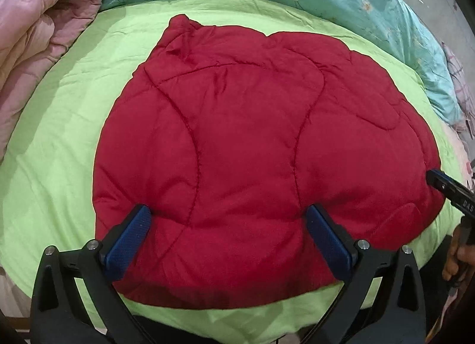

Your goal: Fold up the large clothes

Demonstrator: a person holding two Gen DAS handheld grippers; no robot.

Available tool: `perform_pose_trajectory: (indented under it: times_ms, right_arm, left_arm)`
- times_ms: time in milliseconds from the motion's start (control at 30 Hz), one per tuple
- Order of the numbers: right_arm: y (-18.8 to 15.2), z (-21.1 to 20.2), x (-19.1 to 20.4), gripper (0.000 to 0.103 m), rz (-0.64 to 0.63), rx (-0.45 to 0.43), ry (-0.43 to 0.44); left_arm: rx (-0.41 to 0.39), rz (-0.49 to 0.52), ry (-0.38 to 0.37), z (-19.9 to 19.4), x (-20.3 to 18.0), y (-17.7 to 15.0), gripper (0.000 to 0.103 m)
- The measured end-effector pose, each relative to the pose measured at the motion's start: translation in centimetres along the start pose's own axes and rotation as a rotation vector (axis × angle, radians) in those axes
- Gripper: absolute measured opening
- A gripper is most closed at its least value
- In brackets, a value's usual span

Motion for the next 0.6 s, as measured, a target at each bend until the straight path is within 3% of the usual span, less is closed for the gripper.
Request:
perform_pose_trajectory:
  times_ms: [233, 600]
  right_arm:
    - [-0.6, -0.3, 0.2, 0.075, 0.005, -0.028, 0.008]
    - [-2.0, -3.6, 1.5, 0.075, -0.011, -0.038, 0.016]
  left_arm:
    - [0.001, -0.007, 0.026, -0.4, 0.0, -0.4, 0.103]
    - [-0.056, -0.004, 0.074, -4.2, -0.6, -1.1, 0.103]
Point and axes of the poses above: each gripper's, at about its wrist camera, not at the fingertips, and z roughly the way its jaws point, x to its left, y to its top, the point moved 5 cm from there along z, roughly the way its jaws point, and after that the axes turned 9 degrees about y, right-handed, at the moved point
